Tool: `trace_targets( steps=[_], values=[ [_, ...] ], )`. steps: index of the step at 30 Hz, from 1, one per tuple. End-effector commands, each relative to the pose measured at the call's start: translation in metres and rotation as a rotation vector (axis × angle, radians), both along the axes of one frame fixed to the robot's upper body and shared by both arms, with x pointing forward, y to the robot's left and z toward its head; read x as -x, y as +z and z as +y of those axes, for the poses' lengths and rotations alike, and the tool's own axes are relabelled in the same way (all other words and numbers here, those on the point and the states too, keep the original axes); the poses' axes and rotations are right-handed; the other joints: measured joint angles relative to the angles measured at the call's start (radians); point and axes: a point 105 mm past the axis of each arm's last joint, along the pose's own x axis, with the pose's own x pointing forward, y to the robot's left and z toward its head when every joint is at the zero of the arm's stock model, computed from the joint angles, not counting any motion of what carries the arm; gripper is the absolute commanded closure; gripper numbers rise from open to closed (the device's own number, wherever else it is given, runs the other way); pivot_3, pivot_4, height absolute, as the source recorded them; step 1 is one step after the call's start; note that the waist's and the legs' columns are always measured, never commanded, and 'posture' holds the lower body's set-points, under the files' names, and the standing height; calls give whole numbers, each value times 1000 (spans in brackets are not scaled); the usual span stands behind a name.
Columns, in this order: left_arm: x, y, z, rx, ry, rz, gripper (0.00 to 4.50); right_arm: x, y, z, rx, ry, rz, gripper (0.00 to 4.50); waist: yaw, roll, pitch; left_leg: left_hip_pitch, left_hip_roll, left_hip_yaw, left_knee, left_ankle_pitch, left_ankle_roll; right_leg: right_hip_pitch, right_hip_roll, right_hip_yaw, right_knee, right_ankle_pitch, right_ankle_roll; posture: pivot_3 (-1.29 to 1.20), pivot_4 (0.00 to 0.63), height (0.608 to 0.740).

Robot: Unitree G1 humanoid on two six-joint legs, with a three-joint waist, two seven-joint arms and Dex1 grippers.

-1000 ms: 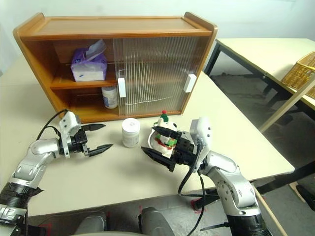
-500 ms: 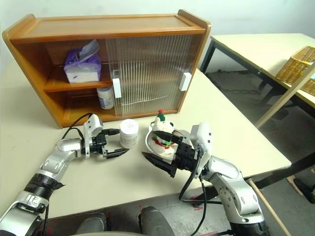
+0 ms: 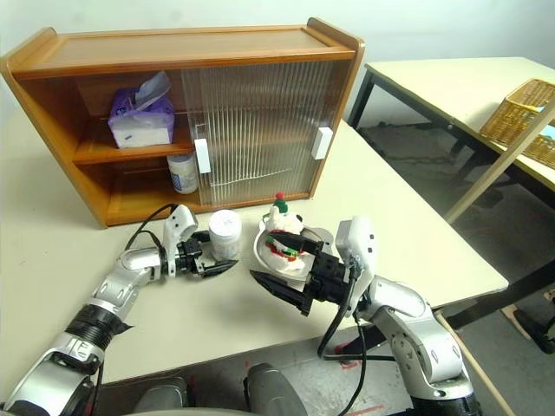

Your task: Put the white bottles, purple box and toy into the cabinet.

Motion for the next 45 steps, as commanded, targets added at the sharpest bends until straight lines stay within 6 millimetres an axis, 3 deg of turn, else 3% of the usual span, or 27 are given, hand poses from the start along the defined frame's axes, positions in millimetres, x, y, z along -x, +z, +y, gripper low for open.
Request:
trace_targets(
  steps=[1, 5, 17, 30, 36, 45],
  values=[
    [0, -3, 1, -3, 9, 17, 1381, 0, -1, 0, 17, 10, 4, 0, 0, 0, 0, 0, 0, 0, 0, 0, 0, 0, 0, 0, 0, 0, 0, -199, 2, 740],
    [-1, -2, 6, -5, 41, -3, 1381, 0, 0, 1, 14, 13, 3, 0, -1, 0, 0, 1, 0, 1, 0, 0, 0, 1, 0, 0, 0, -1, 2, -187, 5, 740],
    [-28, 43, 76, 36, 590, -224, 1381, -3, 1, 8, -29, 62, 0, 0, -7, -1, 1, 1, -1, 2, 0, 2, -1, 2, 3, 0, 0, -1, 2, -135, 14, 740],
    [-41, 50, 117, -39, 880, -244, 1381, -10, 9, 16, -52, 92, -13, 0, 27, -2, 2, 1, -2, 1, 0, 2, -1, 2, 3, 0, 0, 5, -10, -101, 18, 740],
    [-56, 52, 127, -26, 972, -234, 1381, -14, 12, 17, -50, 69, -52, 0, 45, -4, 3, 1, -2, 1, 0, 2, -2, 2, 3, 0, 0, 6, -12, -102, 17, 740],
    [-79, 49, 119, 14, 1006, -192, 1381, -9, 9, 19, -53, 81, -43, 0, 54, -5, 4, 1, -2, 1, 0, 2, -2, 2, 2, 0, 0, 6, -12, -116, 9, 740]
  ],
)
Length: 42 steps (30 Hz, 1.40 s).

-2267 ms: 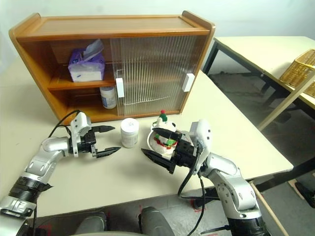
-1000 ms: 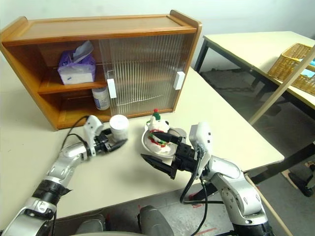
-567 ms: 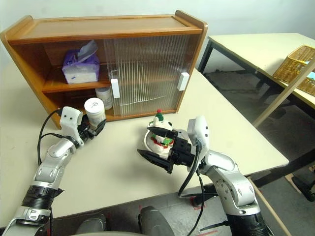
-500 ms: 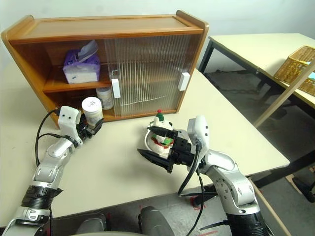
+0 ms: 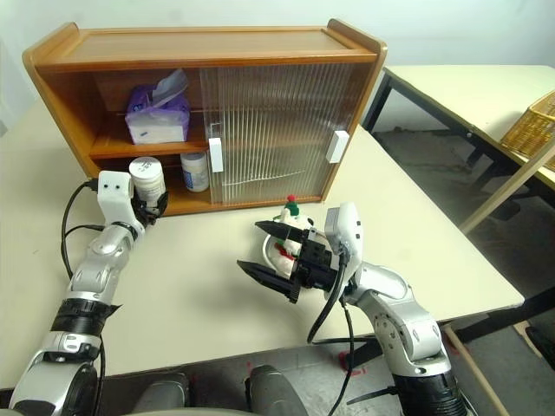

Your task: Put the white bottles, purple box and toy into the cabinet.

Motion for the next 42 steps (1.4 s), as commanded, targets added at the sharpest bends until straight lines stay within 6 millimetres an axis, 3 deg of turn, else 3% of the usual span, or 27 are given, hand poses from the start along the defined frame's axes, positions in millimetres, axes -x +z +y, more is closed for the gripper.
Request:
trace_targets(
  steps=[1, 32, 42],
  values=[
    [-6, 5, -3, 18, -3, -25, 1381, 3, 0, 1, 5, 10, -10, 0, 0, 0, 0, 0, 0, 0, 0, 0, 0, 0, 0, 0, 0, 0, 0, -117, 9, 740],
    [-32, -3, 2, 38, 41, 41, 1381, 7, -3, 2, 5, 27, 2, 0, -2, -4, 2, 2, -1, 1, 0, 2, 0, 3, 1, 0, 0, 0, 4, -121, 13, 740],
    [-42, 0, 3, 45, 49, 55, 1381, 9, -4, 2, 7, 24, 1, 0, -3, -7, 5, 2, -1, 0, 0, 8, 2, 4, 1, 0, 0, 1, 15, -126, 10, 740]
  ],
)
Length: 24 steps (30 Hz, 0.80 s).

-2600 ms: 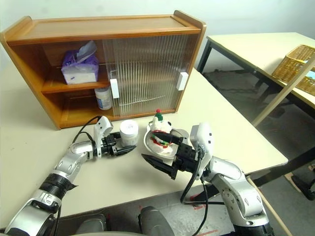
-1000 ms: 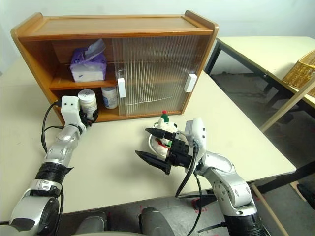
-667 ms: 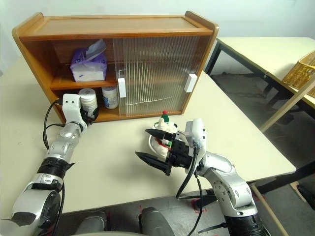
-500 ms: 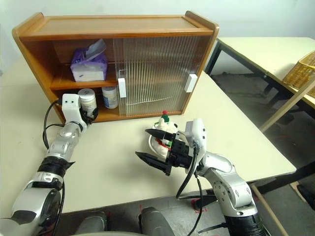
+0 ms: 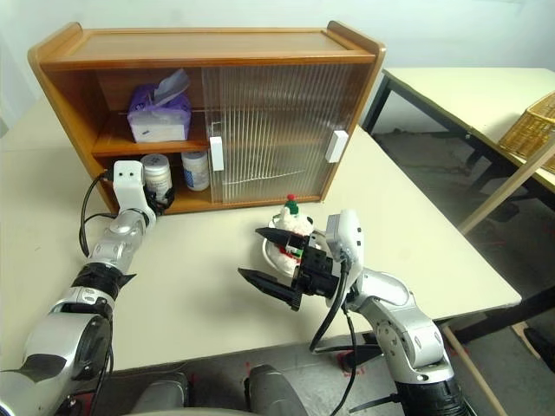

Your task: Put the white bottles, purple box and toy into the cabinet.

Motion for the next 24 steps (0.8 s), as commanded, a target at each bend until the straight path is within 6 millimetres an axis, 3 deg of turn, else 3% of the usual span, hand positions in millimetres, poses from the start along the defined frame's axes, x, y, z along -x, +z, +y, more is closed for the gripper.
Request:
trace_targets(
  steps=[1, 5, 9, 19, 24],
  values=[
    [-7, 15, 4, 7, 10, -47, 1381, 3, 1, 3, 2, 11, -13, 0, -1, -1, 1, 0, 0, 0, 0, 1, 0, 0, 0, 0, 0, 1, 0, -127, 9, 740],
    [-8, 14, 3, 11, 9, -45, 1381, 3, 0, 2, 3, 10, -13, 0, -4, -1, 1, 1, 0, 0, 0, 2, -1, 0, 0, 0, 0, 3, 0, -125, 8, 740],
    [-8, 13, 2, 15, 8, -46, 34, 2, -1, 1, 1, 11, -14, 0, -5, -1, 1, 1, 0, 0, 0, 2, -1, 0, 1, 0, 0, 3, 0, -121, 6, 740],
    [-5, 11, -1, 24, 3, -56, 34, 1, -2, 2, -5, 20, -17, 0, -4, -1, 1, 1, -1, 1, 0, 2, -1, 0, 1, 0, 0, 3, 0, -110, 3, 740],
    [8, 5, -1, 30, -9, -59, 34, -1, -3, 0, -11, 13, -16, 0, -5, 0, 0, 1, -1, 1, 0, 2, -1, 0, 1, 0, 0, 3, 0, -111, 0, 740]
  ],
)
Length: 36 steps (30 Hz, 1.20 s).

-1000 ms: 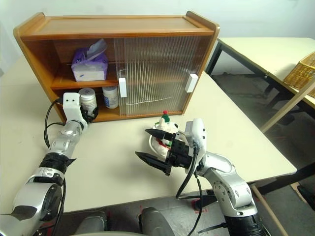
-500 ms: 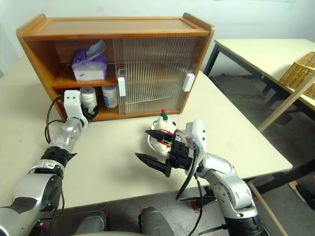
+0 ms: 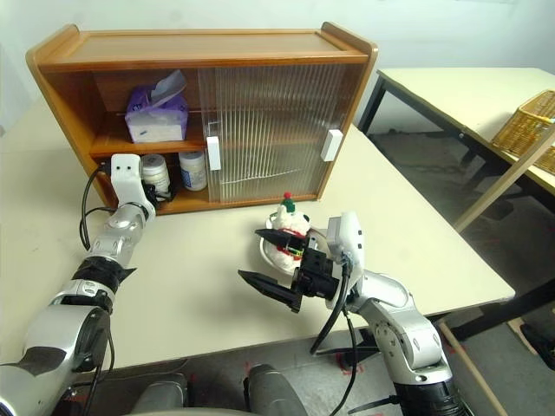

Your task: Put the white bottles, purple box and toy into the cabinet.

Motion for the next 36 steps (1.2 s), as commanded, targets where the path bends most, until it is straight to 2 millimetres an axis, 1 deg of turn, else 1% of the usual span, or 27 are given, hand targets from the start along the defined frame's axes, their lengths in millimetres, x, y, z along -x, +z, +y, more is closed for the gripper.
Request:
trace_targets(
  steps=[1, 7, 10, 13, 15, 17, 19, 21, 23, 27, 30, 34, 36],
  values=[
    [14, -8, 1, 11, -12, 10, 34, -2, -1, 0, -2, 1, -5, 0, -1, 0, 0, 0, 0, 0, 0, 0, 0, 0, 0, 0, 0, 0, 0, -111, 0, 740],
    [43, -11, -8, 18, -72, 10, 34, -4, -2, -1, -8, 0, -6, 0, -3, 0, 0, -1, 0, 1, 0, 0, 0, -1, 0, 0, 0, -1, 0, -101, 0, 740],
    [57, -7, -7, 17, -90, 4, 34, -6, -1, 0, -14, 0, -7, 0, -1, 0, 0, -1, 0, 1, 0, 0, 0, -1, 0, 0, 0, -1, -1, -93, 2, 740],
    [67, -2, -10, 10, -131, -3, 34, -8, 1, 0, -22, -4, -8, 0, -1, 0, 0, -1, 0, 1, 0, 0, 0, -1, 0, 0, 0, 0, -1, -95, 1, 740],
    [76, 10, -24, -3, -246, -50, 469, -11, 4, -3, -39, -18, -12, 0, 0, 0, 0, 0, 0, 1, 0, 0, 0, -1, 0, 0, 0, 0, -2, -92, 1, 740],
    [83, 28, -43, -31, -381, -133, 945, -14, 8, -7, -45, -23, -18, 0, 4, 0, 0, 0, 0, 1, 0, -1, 0, -1, 0, 0, 0, 0, -3, -94, 3, 740],
    [84, 37, -56, -63, -464, -172, 1687, -16, 9, -10, -40, -25, -22, 0, 8, 0, -1, 0, 0, 0, 0, -1, 0, -1, 0, 0, 0, 1, -4, -94, 3, 740],
    [82, 44, -68, -91, -529, -204, 2377, -17, 9, -12, -35, -29, -25, 0, 11, 0, -1, 0, 0, -1, 0, -1, 0, -1, 0, 0, 0, 4, -9, -95, 3, 740],
    [77, 51, -81, -101, -576, -234, 3036, -18, 10, -13, -31, -33, -28, 0, 13, 0, -1, 0, 1, -1, 0, -1, -1, -2, 0, 0, 0, 5, -11, -98, 3, 740],
    [65, 63, -101, -88, -601, -270, 4455, -18, 12, -15, -23, -39, -32, 0, 15, 1, -1, 0, 2, -2, 0, -1, -1, -1, -1, 0, 0, 5, -11, -98, 4, 740],
    [59, 67, -113, -72, -604, -284, 4455, -18, 13, -15, -19, -41, -33, 0, 13, 1, -1, 0, 1, -1, 0, -1, -1, -1, -2, 0, 0, 5, -11, -102, 8, 740],
    [58, 70, -139, -61, -659, -298, 4455, -19, 14, -15, -17, -41, -33, 0, 12, 1, 0, -1, 1, -1, 0, -2, -1, -2, -2, 0, -1, 4, -9, -103, 9, 740],
    [57, 69, -145, -57, -666, -298, 4455, -19, 14, -14, -16, -40, -34, 0, 13, 1, 0, -2, 1, -1, 0, -2, -1, -1, -2, 0, -1, 3, -8, -103, 9, 740]
  ],
)
